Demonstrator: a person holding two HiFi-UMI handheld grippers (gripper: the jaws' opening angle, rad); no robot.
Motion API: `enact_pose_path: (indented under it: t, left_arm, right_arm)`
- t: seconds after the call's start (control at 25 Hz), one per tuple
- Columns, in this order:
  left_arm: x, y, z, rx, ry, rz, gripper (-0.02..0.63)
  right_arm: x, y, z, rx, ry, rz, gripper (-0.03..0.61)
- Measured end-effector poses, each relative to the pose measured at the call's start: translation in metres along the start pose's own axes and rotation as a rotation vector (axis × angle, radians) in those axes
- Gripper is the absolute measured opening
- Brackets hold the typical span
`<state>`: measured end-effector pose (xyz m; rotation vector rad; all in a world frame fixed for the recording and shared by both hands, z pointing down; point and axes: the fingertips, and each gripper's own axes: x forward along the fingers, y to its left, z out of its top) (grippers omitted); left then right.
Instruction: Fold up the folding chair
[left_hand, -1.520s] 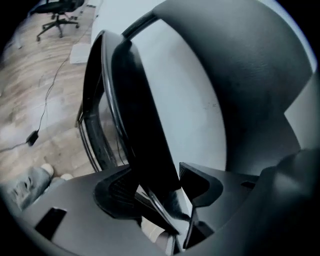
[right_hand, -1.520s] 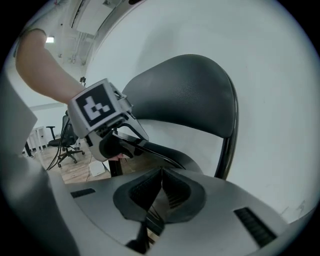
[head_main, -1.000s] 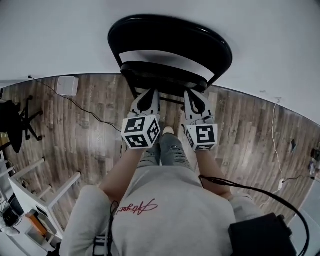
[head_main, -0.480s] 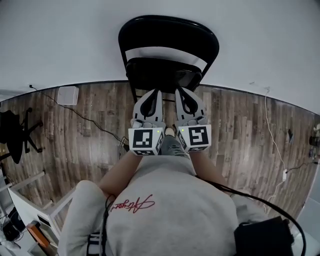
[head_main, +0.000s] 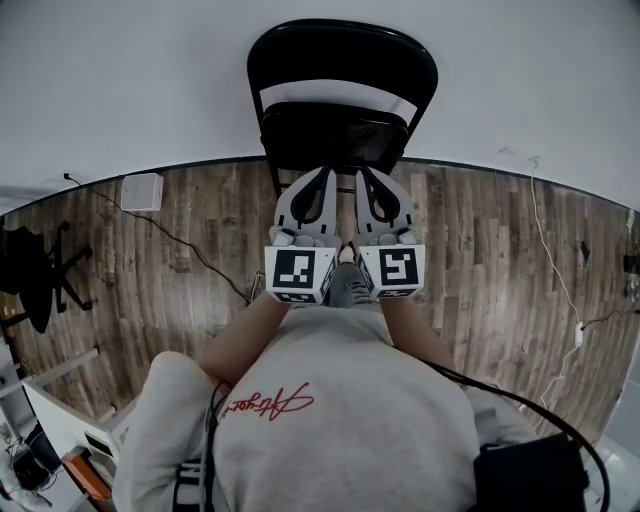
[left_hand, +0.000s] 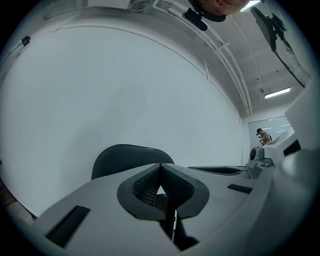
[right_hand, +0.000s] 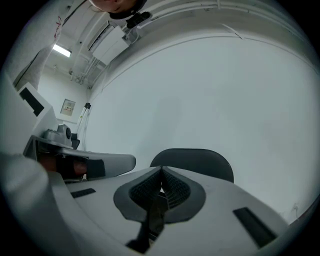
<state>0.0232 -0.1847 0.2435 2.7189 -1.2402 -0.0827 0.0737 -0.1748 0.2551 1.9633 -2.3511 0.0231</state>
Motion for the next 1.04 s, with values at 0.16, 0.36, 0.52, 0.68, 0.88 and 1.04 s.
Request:
enact_pose_path:
  t: [0.16,0.36,0.52,0.68,0.88,1.04]
  left_arm:
    - [-0.007,-0.004,0.001,0.005,-0.002,-0.013,0.016]
    - [-0.011,-0.008,0.002,0.013,-0.01,-0.006,0.016]
    - [-0.006,-0.013,0.005,-0.004,-0.021,0.0,0.016]
    - [-0.006,-0.019,0.007,0.0,-0.029,0.012,0.015]
    - [-0.007,-0.027,0.008,0.002,-0.03,0.019,0.016]
    - [-0.01,-0.028,0.009,-0.003,-0.031,0.025,0.016]
  right_arm:
    - [-0.006,0.004,0.001,0.023,-0.002,-0.01,0.017]
    - [-0.01,0.006,0.002,0.014,0.01,0.011,0.017]
    - [-0.013,0.0,0.008,-0.003,0.001,0.019,0.017]
    - [-0.018,-0.006,0.012,-0.011,-0.007,0.021,0.015]
    - [-0.024,-0.011,0.014,-0.009,-0.01,0.022,0.015]
    - [-0.027,-0.006,0.014,-0.006,-0.011,0.031,0.017]
